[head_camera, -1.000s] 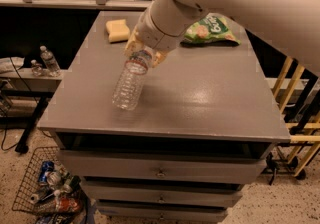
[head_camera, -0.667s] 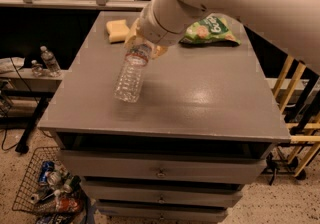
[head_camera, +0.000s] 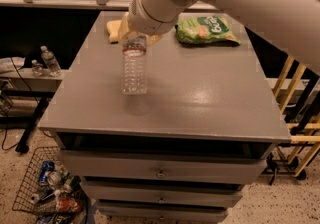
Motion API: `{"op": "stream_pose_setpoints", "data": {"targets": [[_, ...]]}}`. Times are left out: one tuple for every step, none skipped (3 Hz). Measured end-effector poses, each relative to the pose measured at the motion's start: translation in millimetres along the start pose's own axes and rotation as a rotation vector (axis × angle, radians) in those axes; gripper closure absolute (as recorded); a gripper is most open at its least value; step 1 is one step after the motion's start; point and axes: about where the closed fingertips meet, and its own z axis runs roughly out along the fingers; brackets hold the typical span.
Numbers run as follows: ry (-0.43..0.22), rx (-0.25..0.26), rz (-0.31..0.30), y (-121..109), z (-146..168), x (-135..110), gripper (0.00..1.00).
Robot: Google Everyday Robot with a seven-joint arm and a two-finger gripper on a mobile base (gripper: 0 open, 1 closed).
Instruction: Place water bottle upright
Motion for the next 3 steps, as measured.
{"op": "stream_pose_setpoints", "data": {"targets": [[-0.015,0.01,-0.23,17,-1,-16,1.0],[-0.05,-0.053,-0.388,36,-5,-26,1.0],[-0.093,-0.2,-0.441,51,-10,-33,1.0]]}}
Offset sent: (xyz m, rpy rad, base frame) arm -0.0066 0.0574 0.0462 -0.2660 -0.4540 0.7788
